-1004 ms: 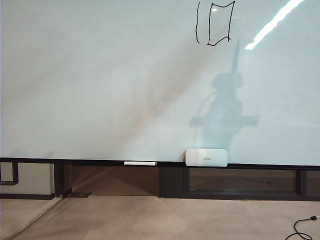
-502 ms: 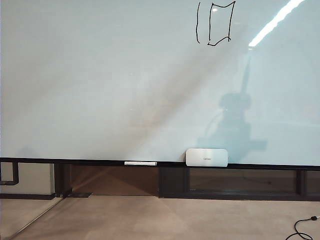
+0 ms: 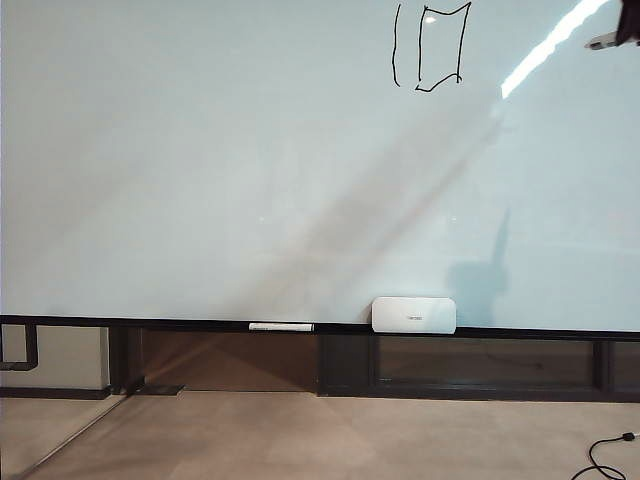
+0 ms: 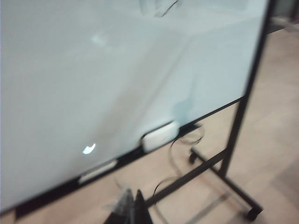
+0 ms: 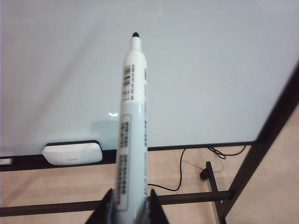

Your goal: Reach to the right to find the marker pen, pick it up, and write the number 10 on the whiteboard.

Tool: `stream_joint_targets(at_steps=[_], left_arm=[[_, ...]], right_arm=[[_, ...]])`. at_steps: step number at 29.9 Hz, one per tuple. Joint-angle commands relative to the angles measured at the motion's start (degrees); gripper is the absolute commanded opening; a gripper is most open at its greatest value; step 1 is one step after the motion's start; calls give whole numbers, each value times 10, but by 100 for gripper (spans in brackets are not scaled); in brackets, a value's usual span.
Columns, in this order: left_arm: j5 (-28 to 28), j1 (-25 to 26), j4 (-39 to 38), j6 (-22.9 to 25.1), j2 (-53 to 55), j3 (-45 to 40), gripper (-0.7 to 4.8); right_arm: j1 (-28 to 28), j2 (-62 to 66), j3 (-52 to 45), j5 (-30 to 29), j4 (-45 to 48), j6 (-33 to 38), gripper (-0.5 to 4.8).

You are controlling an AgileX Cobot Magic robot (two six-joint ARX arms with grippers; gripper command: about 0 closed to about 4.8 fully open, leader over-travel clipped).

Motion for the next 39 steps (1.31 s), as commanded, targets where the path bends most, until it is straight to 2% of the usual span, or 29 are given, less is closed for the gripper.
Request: stream_joint_targets(at_steps=[1,5,9,20,26,31,36,39], left_arm=[[-106,-1,-43,-4,-14,-1,-6],[-177,-1,-45,-11,-45,-21,-6],[-218,2,-45,-23,-92,-60,-6],[-290,20,-15,-112,-303,-256,-6],[-292,20,-23,-147,-384,-328,-6],[-292,20,-33,-161,-418,-352,-6],[-289,19,0,-161,-452,-392,-6],[-268,19,25,-170,-467,-424,-6]], right_arm=[[0,-44,-40,13,30,5,-3],[0,-78,-75,9,24,7,-3],[0,-110,-102,-4,18,20,-3],[0,-262,-193,-32,-14,20,-3],[0,-345,-263,-39,-29,23,-3],[1,-405,-313,-57,-41,31,-3],[1,-467,-355,-77,-39,31,-3],[1,-494,-370,-95,-39,33,-3]])
